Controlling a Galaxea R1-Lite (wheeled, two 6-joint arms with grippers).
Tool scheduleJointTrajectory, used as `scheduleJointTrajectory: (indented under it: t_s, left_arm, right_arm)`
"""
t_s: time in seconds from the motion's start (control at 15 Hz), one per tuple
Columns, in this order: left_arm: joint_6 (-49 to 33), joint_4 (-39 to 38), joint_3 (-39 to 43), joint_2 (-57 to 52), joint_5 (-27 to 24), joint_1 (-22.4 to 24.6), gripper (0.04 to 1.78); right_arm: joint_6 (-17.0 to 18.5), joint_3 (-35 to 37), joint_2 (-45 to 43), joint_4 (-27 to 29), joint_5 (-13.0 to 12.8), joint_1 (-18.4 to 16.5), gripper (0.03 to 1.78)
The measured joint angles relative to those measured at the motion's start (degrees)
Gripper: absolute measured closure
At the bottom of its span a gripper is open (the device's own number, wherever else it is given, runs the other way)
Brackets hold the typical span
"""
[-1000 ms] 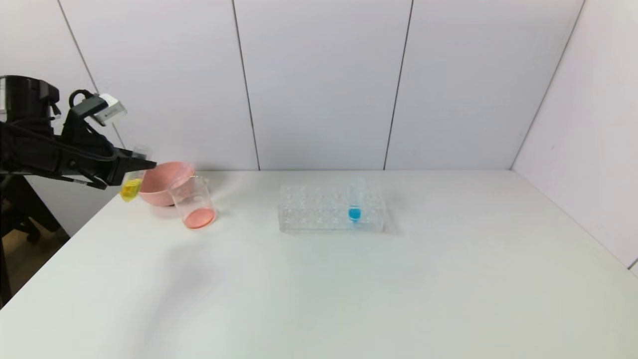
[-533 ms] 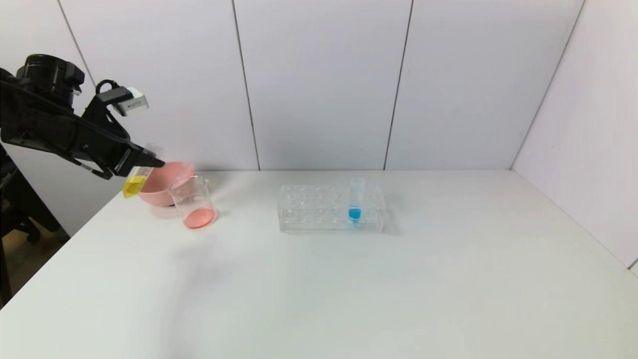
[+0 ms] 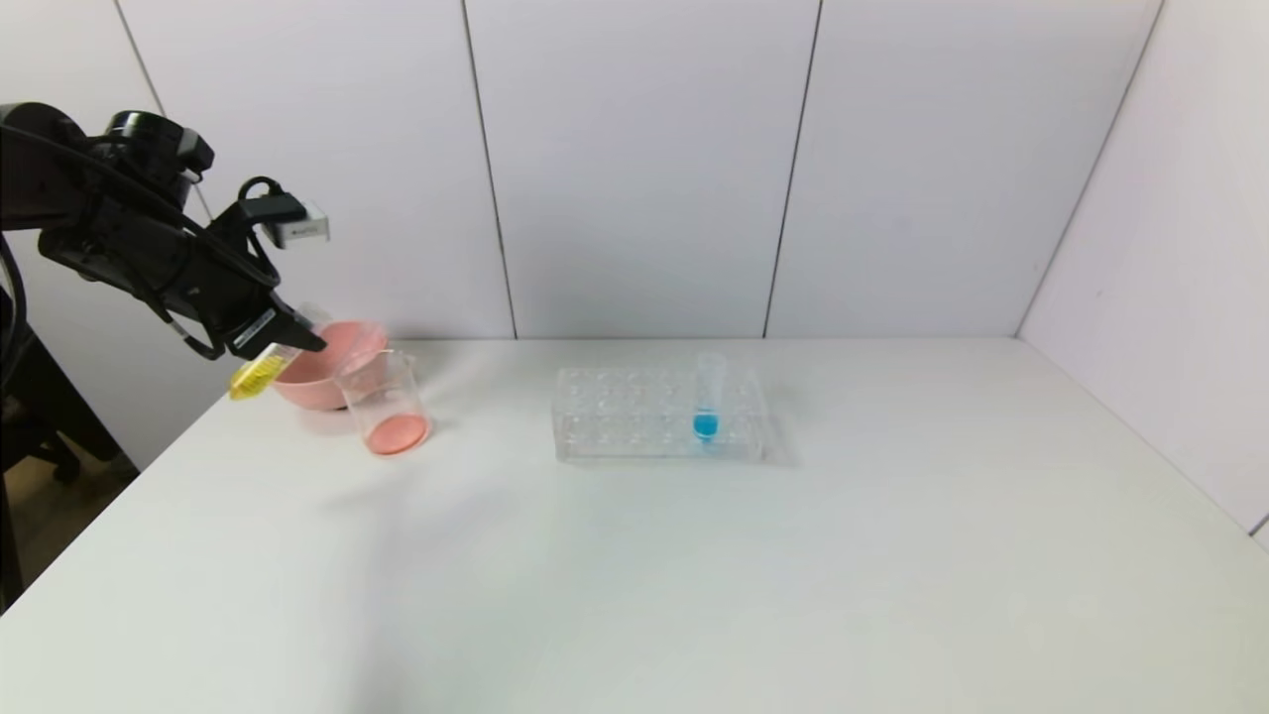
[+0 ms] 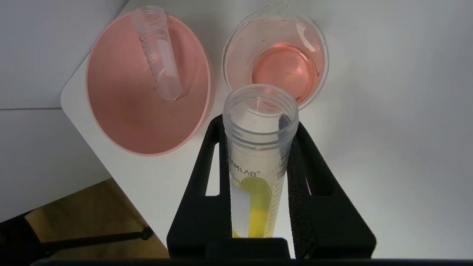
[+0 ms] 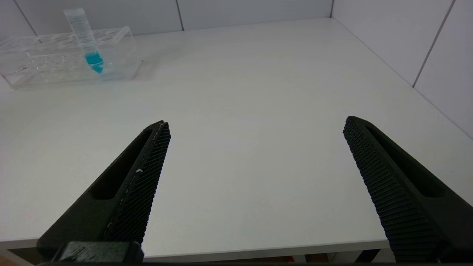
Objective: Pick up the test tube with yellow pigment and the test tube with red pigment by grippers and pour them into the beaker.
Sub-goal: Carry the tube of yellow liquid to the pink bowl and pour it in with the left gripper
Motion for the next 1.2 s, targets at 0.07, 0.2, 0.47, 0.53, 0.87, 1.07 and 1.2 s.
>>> scheduleJointTrajectory:
  t_s: [0.07,0.2,0.47,0.53,0.87,1.07,1.2]
  left_arm:
    - [0.94,0.10,-0.22,0.56,0.88,-0.39,1.38]
    - [2.56,0.07,-0.52,1.40,3.23,-1.51,1.38]
    - [5.92,0.24,-0.85,1.94,9.68,-3.91,1.38]
    - [6.28,0.29,-0.94,1.96,10.93,-4.63,1.38]
    - [8.85,0.82,-1.02,1.74,22.31,-8.11,1.38]
    - [8.98,1.78,-1.00,1.99,25.84,-9.61,1.38]
    - [8.98,2.32,-0.96,2.35,28.38,-10.33,1.38]
  right_arm:
    - [0.00,0.00,0.01,0.00,0.00,0.00,0.10]
    - [-0.02,0.00,0.00,0.00,-0.02,0.00,0.10]
    - [0.00,0.00,0.00,0.00,-0.02,0.00,0.10]
    - [0.00,0.00,0.01,0.00,0.00,0.00,0.10]
    - [-0.02,0.00,0.01,0.02,0.00,0.00,0.10]
    - [-0.02,0.00,0.00,0.00,-0.02,0.00,0.10]
    - [-0.02,0.00,0.00,0.02,0.00,0.00,0.10]
